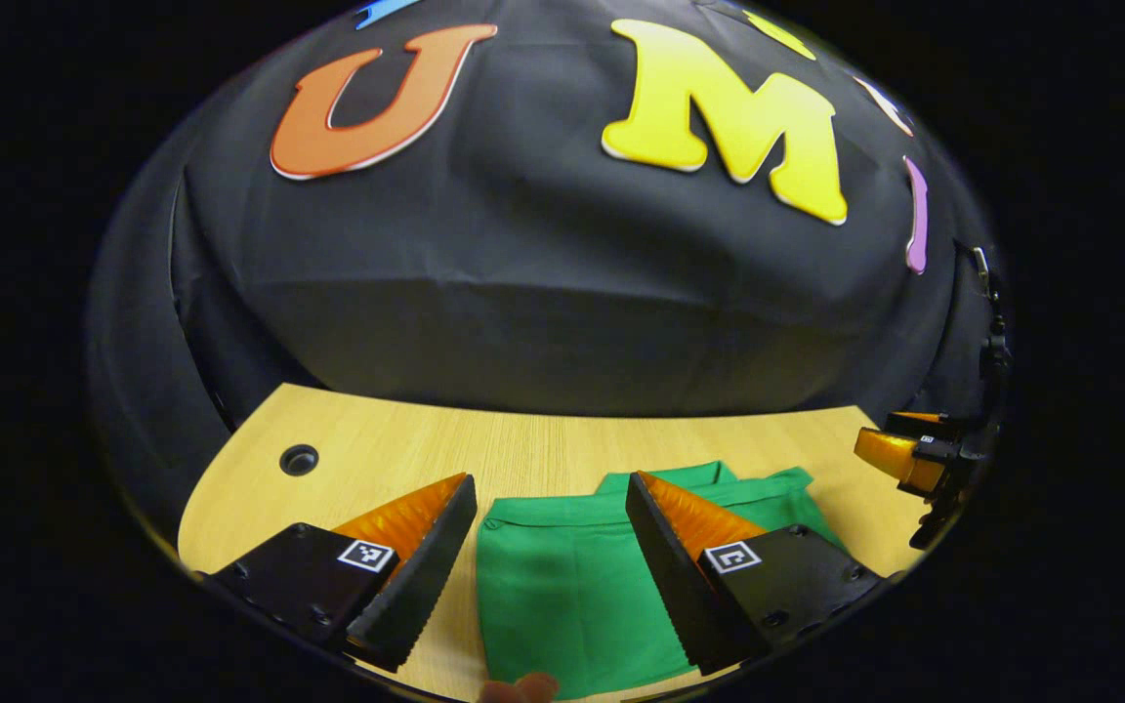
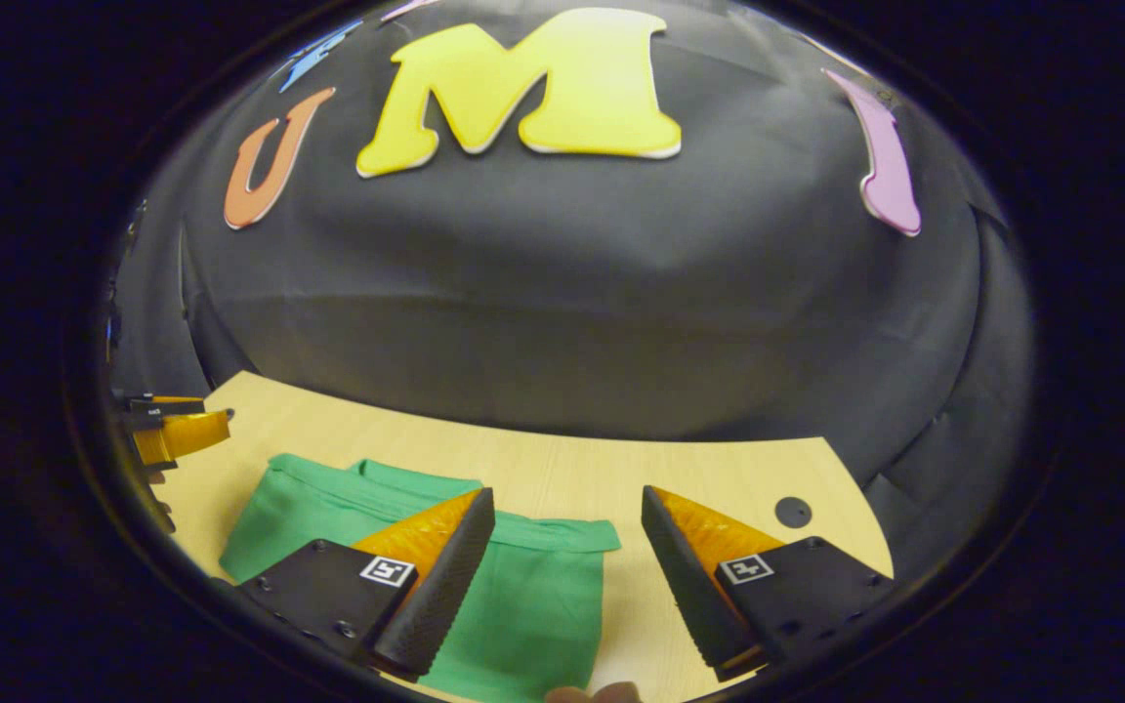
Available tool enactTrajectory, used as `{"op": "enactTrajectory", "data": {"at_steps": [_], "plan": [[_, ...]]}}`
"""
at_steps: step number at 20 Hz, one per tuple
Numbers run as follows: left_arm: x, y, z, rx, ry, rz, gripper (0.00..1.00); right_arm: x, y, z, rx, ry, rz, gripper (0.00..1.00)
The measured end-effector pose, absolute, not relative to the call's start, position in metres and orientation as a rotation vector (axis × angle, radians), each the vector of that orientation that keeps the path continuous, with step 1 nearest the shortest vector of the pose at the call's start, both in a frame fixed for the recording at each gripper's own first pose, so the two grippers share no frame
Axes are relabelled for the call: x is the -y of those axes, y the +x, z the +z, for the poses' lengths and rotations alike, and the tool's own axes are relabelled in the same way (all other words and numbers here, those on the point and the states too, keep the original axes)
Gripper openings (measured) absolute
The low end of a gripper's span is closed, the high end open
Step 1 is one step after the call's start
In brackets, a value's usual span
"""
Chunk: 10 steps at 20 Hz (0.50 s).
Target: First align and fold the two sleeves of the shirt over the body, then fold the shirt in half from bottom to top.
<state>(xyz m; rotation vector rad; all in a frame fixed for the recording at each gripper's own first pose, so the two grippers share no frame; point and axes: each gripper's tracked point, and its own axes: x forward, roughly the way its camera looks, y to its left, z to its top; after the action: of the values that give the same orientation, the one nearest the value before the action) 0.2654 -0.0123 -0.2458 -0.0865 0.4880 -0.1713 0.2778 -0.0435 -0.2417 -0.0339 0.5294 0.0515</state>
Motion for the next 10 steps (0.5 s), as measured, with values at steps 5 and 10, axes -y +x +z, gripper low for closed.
{"op": "enactTrajectory", "data": {"at_steps": [5,10], "plan": [[0.003,0.214,-0.139,-0.318,-0.068,-0.162,0.99,0.044,0.212,-0.149,-0.36,-0.051,0.018,0.96],[0.001,0.141,-0.053,-0.19,-0.055,-0.14,0.98,0.039,0.144,-0.058,-0.196,-0.068,-0.03,0.94]]}}
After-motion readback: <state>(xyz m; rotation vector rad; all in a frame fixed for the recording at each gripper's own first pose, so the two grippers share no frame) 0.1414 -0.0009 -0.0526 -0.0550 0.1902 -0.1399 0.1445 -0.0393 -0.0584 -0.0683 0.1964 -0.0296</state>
